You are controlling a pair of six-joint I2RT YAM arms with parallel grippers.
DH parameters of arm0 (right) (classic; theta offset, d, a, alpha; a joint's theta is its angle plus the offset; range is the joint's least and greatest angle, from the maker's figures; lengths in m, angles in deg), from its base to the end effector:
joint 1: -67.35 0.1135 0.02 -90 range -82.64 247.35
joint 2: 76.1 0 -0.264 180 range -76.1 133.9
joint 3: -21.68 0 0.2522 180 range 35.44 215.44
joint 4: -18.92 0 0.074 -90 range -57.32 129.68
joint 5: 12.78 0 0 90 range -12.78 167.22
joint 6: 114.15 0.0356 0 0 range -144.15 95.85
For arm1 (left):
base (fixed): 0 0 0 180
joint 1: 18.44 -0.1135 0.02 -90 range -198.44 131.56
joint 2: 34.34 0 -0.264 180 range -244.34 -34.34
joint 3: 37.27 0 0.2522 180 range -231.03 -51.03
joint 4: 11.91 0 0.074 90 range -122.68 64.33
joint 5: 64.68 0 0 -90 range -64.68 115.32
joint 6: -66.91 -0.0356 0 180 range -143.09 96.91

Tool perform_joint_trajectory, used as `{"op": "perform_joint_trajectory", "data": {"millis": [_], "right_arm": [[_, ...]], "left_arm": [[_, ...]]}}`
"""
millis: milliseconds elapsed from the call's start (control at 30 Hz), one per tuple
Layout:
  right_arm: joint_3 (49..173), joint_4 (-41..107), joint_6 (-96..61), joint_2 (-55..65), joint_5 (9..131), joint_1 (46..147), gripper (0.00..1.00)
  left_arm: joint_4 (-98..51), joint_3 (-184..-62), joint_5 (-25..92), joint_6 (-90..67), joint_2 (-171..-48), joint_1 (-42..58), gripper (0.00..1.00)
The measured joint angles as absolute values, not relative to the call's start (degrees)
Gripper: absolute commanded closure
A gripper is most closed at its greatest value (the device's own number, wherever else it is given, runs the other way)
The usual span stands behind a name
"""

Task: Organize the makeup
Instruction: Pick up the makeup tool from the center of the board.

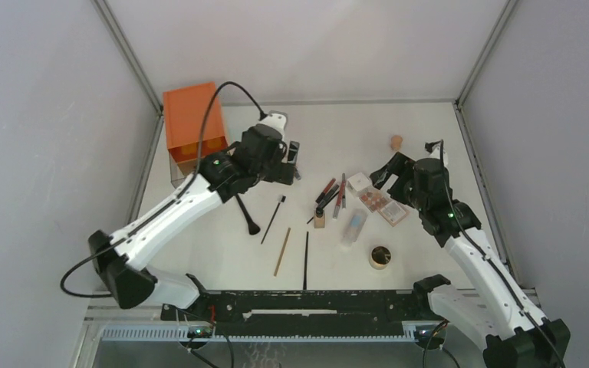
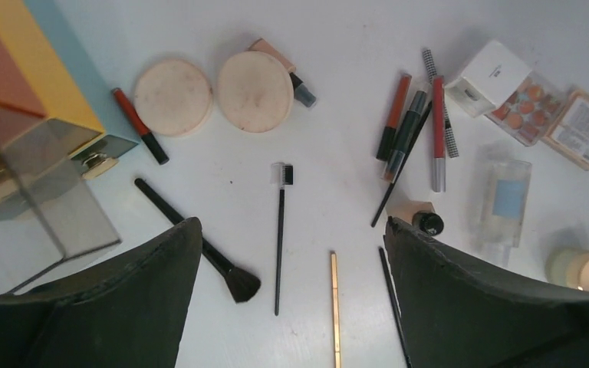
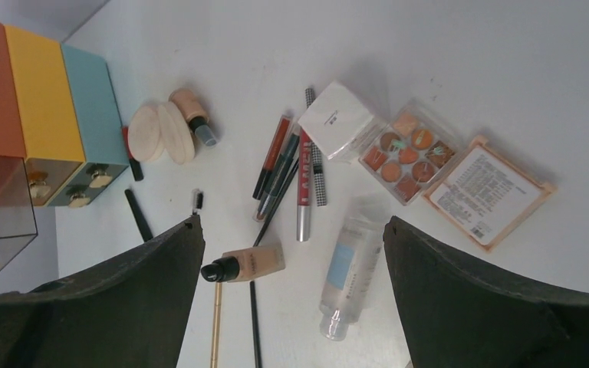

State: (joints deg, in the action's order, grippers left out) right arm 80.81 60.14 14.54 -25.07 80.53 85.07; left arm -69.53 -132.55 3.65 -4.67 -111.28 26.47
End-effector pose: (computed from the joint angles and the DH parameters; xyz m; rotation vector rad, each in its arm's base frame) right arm 0.1867 0.0575 0.2944 0.4325 2.1487 0.5052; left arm 0.2094 -0.1902 0.3822 0.3094 2.1844 -0.1888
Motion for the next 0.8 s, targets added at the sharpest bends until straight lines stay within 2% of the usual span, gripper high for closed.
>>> {"op": "perform_joint_trajectory", "data": {"millis": [300,500,800], "right_arm": [[79.85,60.58,13.47,-31.67,87.07,85.09,0.08],[78.43,60.77,12.40,-31.94,88.36,85.09,0.07],[73.64,57.69,12.03,-36.66,89.15,85.09,0.07]], "left_arm": [[-67.13,-139.32,-0.42,-7.12,-126.34,26.71,0.02],[-65.51,-139.65,-3.15,-8.74,-130.04,27.80,0.00],[-65.14,-139.46,1.03,-8.41,-133.84,28.32,0.01]]}}
